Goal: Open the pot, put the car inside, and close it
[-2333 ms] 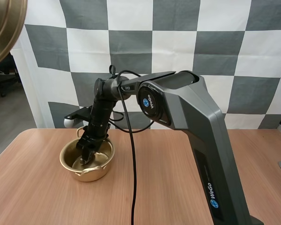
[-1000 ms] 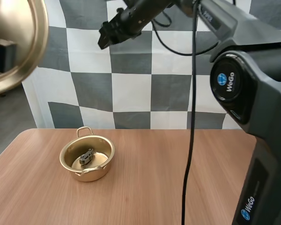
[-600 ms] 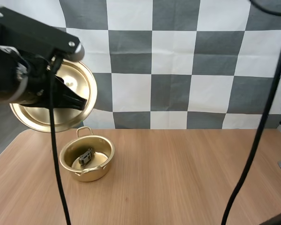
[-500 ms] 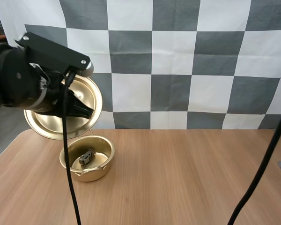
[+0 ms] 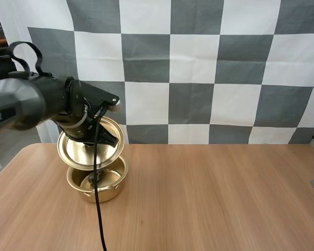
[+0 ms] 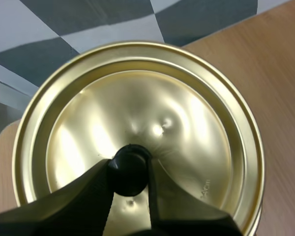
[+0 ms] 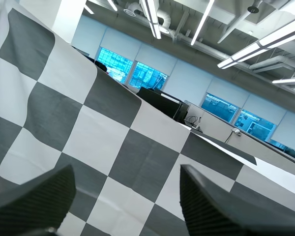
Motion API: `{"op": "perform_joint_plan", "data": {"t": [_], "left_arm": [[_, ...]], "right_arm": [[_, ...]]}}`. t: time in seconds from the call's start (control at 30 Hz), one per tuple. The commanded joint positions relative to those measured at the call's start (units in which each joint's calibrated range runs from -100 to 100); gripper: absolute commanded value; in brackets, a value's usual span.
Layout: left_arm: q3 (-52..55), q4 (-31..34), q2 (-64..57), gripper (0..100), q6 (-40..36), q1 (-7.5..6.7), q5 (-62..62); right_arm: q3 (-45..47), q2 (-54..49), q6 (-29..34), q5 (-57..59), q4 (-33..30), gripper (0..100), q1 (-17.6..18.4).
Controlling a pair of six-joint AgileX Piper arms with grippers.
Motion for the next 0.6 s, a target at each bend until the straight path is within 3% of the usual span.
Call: {"op": "perform_joint_plan", "data": {"t": [0.0, 0.57], "left_arm": [[0.04, 0.02, 3.57, 0, 0.36, -0.04, 0.59], [0.04, 0.14, 8.48, 0, 0.45, -0.04, 0.59]], "right_arm": [[0.00, -0.08, 0.79, 0.00, -1.21, 100, -0.01], [0.00, -0.18, 0.78, 0.00, -2.93, 100, -0.01]]}}
